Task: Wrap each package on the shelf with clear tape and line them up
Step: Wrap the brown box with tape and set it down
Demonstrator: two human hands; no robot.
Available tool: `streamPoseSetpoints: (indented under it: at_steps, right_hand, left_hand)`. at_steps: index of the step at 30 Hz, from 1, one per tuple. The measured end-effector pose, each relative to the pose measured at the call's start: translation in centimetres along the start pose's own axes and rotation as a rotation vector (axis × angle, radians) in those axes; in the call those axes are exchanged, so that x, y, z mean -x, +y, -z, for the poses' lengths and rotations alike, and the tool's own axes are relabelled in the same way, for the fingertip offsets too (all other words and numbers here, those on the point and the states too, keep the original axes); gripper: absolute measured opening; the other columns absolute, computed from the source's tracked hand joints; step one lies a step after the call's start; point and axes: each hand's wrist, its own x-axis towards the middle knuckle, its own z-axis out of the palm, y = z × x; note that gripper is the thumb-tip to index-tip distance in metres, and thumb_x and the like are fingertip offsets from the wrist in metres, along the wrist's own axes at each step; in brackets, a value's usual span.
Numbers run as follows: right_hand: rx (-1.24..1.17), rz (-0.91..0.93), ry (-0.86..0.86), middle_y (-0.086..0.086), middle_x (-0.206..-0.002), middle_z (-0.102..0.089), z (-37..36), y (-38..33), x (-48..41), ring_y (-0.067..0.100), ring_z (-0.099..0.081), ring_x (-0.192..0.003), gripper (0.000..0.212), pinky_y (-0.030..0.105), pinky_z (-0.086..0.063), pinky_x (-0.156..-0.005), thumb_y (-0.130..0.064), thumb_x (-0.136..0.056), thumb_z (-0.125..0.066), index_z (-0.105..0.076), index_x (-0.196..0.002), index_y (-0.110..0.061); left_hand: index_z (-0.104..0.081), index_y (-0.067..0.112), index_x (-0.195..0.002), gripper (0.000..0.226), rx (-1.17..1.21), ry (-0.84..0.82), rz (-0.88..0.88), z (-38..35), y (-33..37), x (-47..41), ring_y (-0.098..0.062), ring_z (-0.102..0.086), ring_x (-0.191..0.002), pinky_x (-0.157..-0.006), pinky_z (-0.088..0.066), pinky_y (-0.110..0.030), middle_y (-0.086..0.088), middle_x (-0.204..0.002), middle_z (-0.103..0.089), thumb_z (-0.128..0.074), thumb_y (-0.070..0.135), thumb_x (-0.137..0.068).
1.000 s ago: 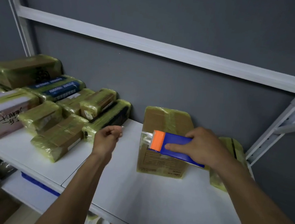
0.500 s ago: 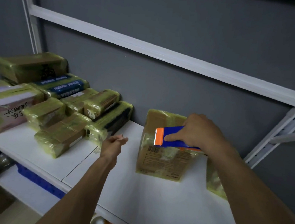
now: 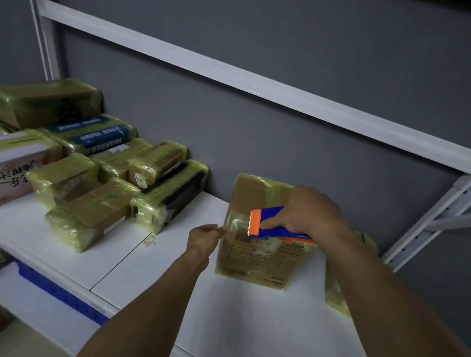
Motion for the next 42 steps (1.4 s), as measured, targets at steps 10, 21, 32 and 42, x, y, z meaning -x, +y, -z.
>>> streamPoseSetpoints:
  at_steps: [10, 21, 32, 42]
  right_hand:
    - [-0.046, -0.025, -0.042, -0.005, -0.075, -0.057, -0.6, 1.5, -1.2, 0.015, -0.057, -0.066, 0.073, 0.028, -0.037, -0.051, -0.084, -0.052, -0.080, -0.046, -0.074, -0.024]
    - [-0.106, -0.040, -0.033, -0.005, -0.069, -0.058, -1.7, 4.0, -1.4, 0.012, -0.057, -0.063, 0.073, 0.027, -0.034, -0.050, -0.089, -0.051, -0.076, -0.055, -0.070, -0.023]
    - [-0.249, -0.026, -0.026, -0.007, -0.070, -0.064, -2.1, 5.5, -0.2, 0.011, -0.064, -0.065, 0.069, 0.025, -0.043, -0.053, -0.084, -0.052, -0.081, -0.061, -0.077, -0.023]
    - [-0.240, -0.108, 0.010, -0.001, -0.067, -0.066, -2.0, 9.0, 0.6, 0.016, -0.065, -0.063, 0.075, 0.026, -0.041, -0.054, -0.085, -0.047, -0.082, -0.066, -0.073, -0.016]
  left_hand:
    - [-0.077, 0.033, -0.083, 0.041, -0.146, -0.049, -0.328, -1.4, -1.3, 3.1, 0.000, -0.069, -0.082, -0.070, -0.047, -0.009, 0.019, -0.080, -0.074, -0.045, 0.041, -0.107]
    - [-0.050, 0.047, -0.143, 0.052, -0.522, -0.358, -0.902, 0.5, 1.1, 1.7, 0.010, -0.039, -0.138, -0.108, -0.042, -0.017, 0.033, -0.145, -0.049, -0.061, 0.059, -0.093]
    - [-0.074, 0.030, -0.119, 0.039, -0.806, -0.313, -1.159, 1.2, 3.9, -0.8, 0.001, -0.060, -0.119, -0.100, -0.053, -0.036, 0.020, -0.123, -0.069, -0.072, 0.052, -0.087]
    - [-0.054, 0.035, -0.140, 0.035, -0.944, -0.410, -1.170, 2.7, 5.5, 0.7, -0.008, -0.052, -0.126, -0.102, -0.050, -0.036, 0.014, -0.136, -0.059, -0.052, 0.035, -0.105]
